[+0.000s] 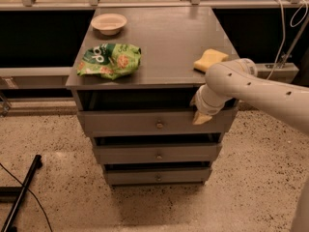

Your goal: Open top drawer

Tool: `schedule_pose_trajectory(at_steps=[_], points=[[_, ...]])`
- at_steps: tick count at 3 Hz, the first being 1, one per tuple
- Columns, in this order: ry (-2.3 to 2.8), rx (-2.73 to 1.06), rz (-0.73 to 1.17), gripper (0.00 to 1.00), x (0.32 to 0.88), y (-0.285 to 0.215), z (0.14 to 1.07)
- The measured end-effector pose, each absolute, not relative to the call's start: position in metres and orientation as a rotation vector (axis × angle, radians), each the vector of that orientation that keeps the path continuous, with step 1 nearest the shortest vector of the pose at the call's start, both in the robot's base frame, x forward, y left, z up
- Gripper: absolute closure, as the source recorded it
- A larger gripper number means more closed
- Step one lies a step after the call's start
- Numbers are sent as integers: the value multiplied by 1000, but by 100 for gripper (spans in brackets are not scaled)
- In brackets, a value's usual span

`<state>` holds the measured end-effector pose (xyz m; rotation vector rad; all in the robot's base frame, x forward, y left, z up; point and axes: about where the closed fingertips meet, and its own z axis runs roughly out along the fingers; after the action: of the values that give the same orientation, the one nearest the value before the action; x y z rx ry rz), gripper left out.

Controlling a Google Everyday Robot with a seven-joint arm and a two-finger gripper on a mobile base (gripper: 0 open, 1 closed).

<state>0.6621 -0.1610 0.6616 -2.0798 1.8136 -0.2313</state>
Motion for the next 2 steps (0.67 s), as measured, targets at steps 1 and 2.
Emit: schedule_pose_trajectory(at_steps=[1, 2], points=[[1825, -2069, -223, 55, 662, -162, 661], [1864, -2031, -149, 60, 640, -170, 658]])
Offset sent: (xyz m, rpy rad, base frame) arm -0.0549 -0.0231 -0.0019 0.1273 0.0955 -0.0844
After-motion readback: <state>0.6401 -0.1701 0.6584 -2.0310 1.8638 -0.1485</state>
